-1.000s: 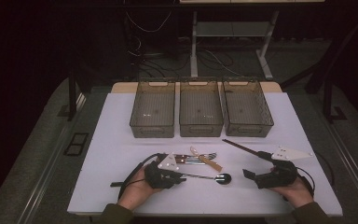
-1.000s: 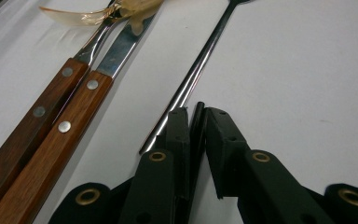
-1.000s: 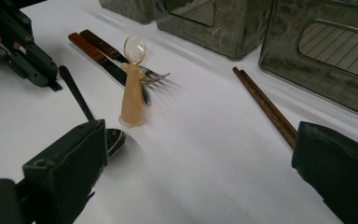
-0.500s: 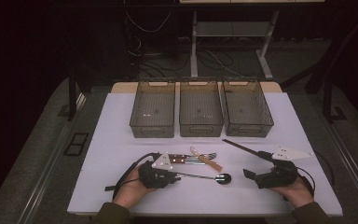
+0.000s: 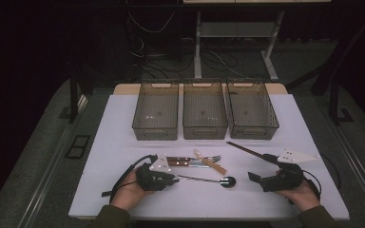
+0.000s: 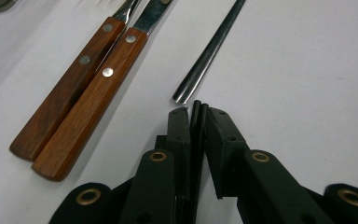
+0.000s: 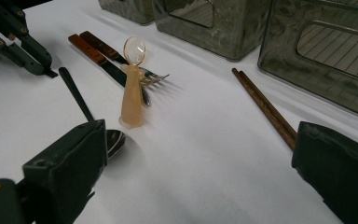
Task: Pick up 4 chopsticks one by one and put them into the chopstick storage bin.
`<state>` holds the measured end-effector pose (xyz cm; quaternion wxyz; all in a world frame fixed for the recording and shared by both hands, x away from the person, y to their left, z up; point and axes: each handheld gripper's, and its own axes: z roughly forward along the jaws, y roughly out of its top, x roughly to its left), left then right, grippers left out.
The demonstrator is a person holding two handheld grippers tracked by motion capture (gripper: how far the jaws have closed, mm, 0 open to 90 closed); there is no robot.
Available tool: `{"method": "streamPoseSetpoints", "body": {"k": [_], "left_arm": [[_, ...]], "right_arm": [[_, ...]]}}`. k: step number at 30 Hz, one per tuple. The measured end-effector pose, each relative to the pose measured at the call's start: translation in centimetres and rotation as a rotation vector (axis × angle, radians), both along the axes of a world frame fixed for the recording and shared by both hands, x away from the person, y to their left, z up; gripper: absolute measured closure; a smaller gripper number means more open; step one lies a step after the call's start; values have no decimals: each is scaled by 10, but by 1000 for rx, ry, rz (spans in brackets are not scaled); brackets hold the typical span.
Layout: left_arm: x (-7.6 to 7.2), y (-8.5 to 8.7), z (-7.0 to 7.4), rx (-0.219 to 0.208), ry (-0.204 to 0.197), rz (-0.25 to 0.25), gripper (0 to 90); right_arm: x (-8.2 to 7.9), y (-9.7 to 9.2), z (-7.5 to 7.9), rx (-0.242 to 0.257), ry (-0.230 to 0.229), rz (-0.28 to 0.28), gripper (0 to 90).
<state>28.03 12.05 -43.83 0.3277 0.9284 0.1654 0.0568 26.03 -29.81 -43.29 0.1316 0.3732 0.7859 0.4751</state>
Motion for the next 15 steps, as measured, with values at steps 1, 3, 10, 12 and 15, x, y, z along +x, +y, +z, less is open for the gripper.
{"method": "streamPoseSetpoints", "body": {"k": [1, 3, 10, 12, 15], "left_arm": [[0, 1, 0, 1, -1, 2, 790], [1, 2, 0, 2, -6, 10, 790], [4, 3, -1, -7, -14, 33, 790], [5, 4, -1, -2, -16, 31, 790], [7, 5, -1, -8, -20, 45, 790]], "right_arm": [[0, 0, 0, -1, -1, 0, 36], [0, 0, 0, -1, -1, 1, 36], [0, 0, 0, -4, 2, 2, 36], [0, 1, 0, -4, 1, 2, 36], [0, 1, 0, -4, 1, 3, 36]]}}
